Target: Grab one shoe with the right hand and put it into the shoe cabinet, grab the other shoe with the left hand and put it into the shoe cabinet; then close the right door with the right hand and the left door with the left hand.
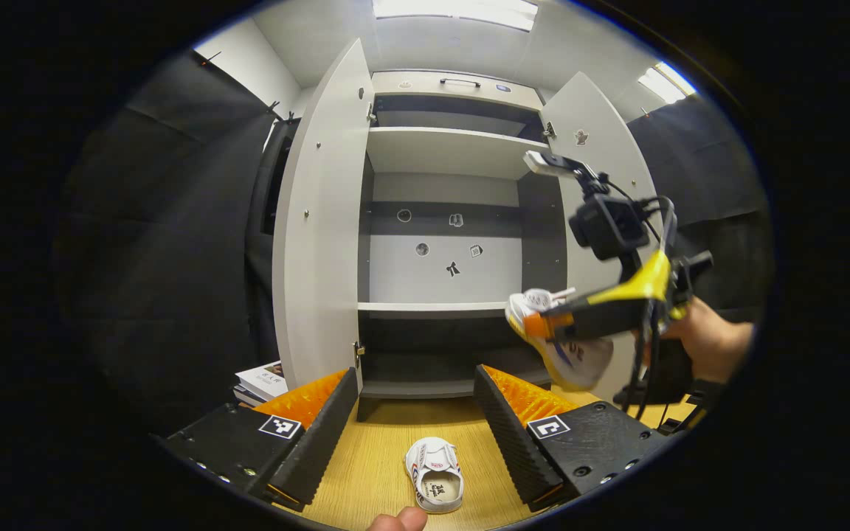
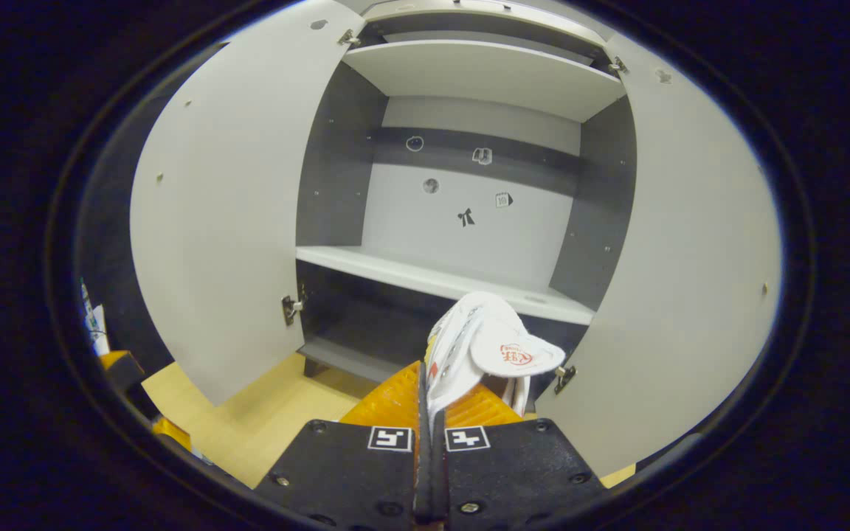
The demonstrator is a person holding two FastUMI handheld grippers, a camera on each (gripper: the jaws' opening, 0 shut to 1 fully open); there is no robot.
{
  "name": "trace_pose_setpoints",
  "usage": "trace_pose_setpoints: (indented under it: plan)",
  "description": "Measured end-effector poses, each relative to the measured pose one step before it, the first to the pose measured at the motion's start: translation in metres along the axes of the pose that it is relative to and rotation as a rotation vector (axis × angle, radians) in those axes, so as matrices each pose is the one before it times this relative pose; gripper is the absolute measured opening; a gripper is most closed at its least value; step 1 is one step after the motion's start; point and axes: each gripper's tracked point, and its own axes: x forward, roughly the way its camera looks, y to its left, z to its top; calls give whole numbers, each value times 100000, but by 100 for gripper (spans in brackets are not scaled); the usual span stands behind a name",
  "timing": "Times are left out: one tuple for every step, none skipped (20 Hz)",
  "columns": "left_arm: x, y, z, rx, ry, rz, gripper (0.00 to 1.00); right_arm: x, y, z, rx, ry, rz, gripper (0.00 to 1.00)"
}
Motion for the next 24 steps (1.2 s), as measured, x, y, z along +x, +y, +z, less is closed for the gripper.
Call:
trace_pose_setpoints:
  plan:
    - [-53,30,107,2,-401,276,95,658,-628,1275,-370,231,-376,4]
    - [-75,-46,46,-112,120,192,95,829,-545,1218,-1076,243,-288,4]
    - [-123,-68,51,-555,235,-96,95,1035,-507,1140,-258,890,-346,4]
    - [-159,-87,22,-667,90,-54,95,1095,-530,892,57,1019,-635,4]
    - [-49,36,80,-501,-149,320,95,1218,-626,845,-188,1015,-725,4]
    - [48,132,-14,-100,-140,231,95,1376,-550,706,-387,1445,-780,3]
    - [-40,187,30,234,-218,533,95,1639,-555,534,-465,1718,-1027,4]
    - [-65,112,35,231,2,413,95,1403,-593,490,-605,1797,-973,4]
    - [2,185,-68,283,48,174,95,1391,-399,464,-38,1777,-198,3]
    - [77,241,34,332,48,663,95,1353,-167,493,63,1479,467,4]
    - [3,305,-11,101,59,676,95,1254,-334,180,340,1878,112,3]
    - [120,333,-41,-104,-199,618,95,1137,-390,330,760,1609,-451,4]
    - [74,320,-23,-99,120,762,95,1132,-245,250,1469,1397,-236,1]
    - [152,346,-119,-120,462,765,95,936,-171,447,952,1494,330,1]
    - [132,314,-297,-192,655,608,95,900,-136,177,486,2015,298,1]
    - [150,306,-215,-69,743,656,95,811,-236,484,574,1820,-167,4]
    - [180,361,-222,-14,632,813,95,887,-353,555,356,1303,-660,3]
    - [183,351,-186,-36,571,781,95,718,-320,360,-687,1701,-846,3]
    - [132,315,-176,-174,576,784,95,706,-194,-215,-1572,2828,-842,4]
    - [202,313,-118,-333,492,627,95,631,6,-362,-2086,3551,171,4]
    - [153,197,-67,-327,341,511,95,372,-1,-109,-1167,2517,-186,4]
    - [45,199,-99,-288,272,594,95,-27,106,-137,451,1357,-102,4]
    - [128,167,-73,-172,84,419,95,303,236,-140,458,1701,553,3]
    - [146,102,-27,-150,153,311,95,271,205,-71,-320,1391,347,3]
